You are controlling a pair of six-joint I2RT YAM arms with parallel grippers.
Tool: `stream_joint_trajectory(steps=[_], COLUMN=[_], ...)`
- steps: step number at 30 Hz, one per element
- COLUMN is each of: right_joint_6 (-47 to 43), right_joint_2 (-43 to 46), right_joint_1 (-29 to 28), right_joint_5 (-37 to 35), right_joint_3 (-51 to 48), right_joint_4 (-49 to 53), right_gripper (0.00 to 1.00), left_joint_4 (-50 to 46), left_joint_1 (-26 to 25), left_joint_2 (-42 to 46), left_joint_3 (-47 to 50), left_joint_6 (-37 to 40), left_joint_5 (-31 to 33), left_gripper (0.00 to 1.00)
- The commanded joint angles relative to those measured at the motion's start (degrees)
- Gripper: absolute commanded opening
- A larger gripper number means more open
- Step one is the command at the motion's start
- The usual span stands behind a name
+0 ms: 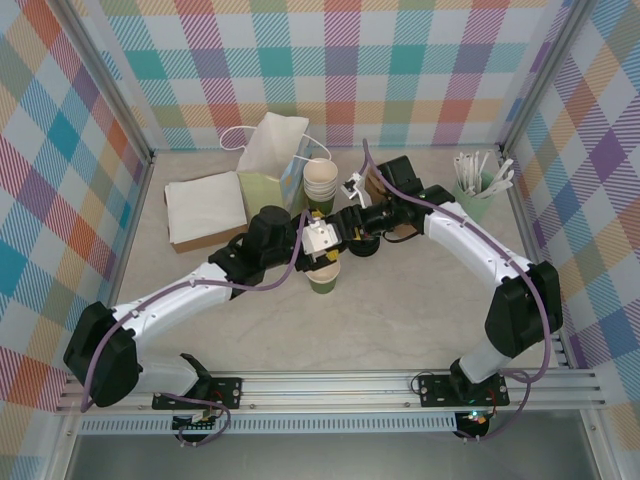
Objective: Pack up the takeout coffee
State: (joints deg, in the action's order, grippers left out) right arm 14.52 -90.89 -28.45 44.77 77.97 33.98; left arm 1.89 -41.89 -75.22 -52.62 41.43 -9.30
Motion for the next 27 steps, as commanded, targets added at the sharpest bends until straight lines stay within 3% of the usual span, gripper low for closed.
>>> stream_joint_trajectory(steps=[1,9,19,27], right_joint_6=[0.21,2.02,3.26,3.81], right_joint_2=[2.51,6.86,11.67,13.37], right_joint_1=[0.63,3.91,9.12,10.78], right_joint_5=[-1.63,-6.65,-22.59,-23.24], right_joint_3=[-1.18,-4.69,-8.76,-11.28], right_joint_4=[0.37,-0.41,3.95,3.09], right_gripper=[0.68,0.75,0.77,0.77], left_joint_4=[-3.14,-8.05,-19.49,-21.08], left_joint_1=[-1.00,-0.98,-0.99,-0.99], left_joint_2=[2.25,3.90,3.35,0.54], left_joint_3=[1.29,2.79,0.80,-1.33], left_joint_6=[0.32,0.54,3.71,5.22], left_joint_5=[0.70,1.75,2.12,2.88], left_gripper=[0.75,0.75,0.75,0.75])
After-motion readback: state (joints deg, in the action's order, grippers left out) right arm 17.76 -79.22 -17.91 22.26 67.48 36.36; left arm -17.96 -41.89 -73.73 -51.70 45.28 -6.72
